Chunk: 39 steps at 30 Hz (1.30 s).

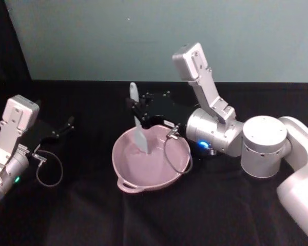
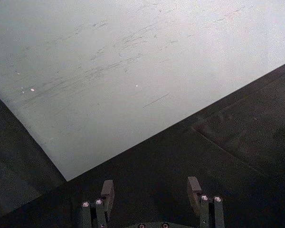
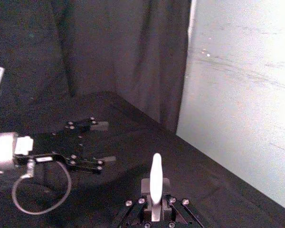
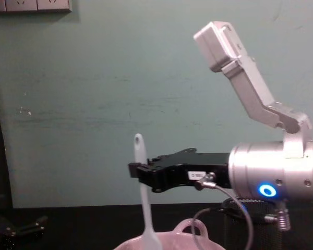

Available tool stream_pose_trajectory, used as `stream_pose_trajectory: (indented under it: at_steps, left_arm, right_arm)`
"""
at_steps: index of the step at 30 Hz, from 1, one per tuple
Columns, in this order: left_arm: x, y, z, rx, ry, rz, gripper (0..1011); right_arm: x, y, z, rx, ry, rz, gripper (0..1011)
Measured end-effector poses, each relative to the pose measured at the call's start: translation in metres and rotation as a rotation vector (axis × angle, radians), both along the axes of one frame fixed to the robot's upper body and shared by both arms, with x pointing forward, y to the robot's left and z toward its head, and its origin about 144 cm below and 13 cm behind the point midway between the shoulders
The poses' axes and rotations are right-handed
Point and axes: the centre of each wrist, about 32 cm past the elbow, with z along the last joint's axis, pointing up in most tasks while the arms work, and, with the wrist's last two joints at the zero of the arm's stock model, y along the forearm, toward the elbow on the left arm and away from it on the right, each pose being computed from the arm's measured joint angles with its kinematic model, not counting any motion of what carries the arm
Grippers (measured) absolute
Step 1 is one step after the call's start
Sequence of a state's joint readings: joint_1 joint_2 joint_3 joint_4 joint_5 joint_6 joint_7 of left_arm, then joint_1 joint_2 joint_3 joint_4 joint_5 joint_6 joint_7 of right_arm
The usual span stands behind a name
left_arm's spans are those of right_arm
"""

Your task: Use the one hand to pick up the spoon and stir the clear water in the bowl.

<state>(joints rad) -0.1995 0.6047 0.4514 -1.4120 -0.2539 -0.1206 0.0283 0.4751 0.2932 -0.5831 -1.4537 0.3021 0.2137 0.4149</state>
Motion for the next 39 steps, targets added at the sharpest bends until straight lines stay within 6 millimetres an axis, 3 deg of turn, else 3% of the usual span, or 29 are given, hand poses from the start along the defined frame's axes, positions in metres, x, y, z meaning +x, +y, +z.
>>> stream_pose_trajectory:
  at_steps: [19, 30, 39]
  left_arm:
    - [0.0, 0.0, 0.0, 0.0, 0.0, 0.0, 1011]
    - [0.0, 0.0, 0.0, 0.0, 0.0, 0.0, 1011]
    - [0.0, 0.0, 0.0, 0.0, 0.0, 0.0, 1011]
  right_arm:
    - [-0.03, -0.031, 0.003, -0.018, -0.005, -0.028, 116]
    - [-0.044, -0.017, 0.002, 0.02, 0.004, 0.047, 114]
    - [-0.033, 0.0, -0.004, 0.06, 0.016, 0.086, 114]
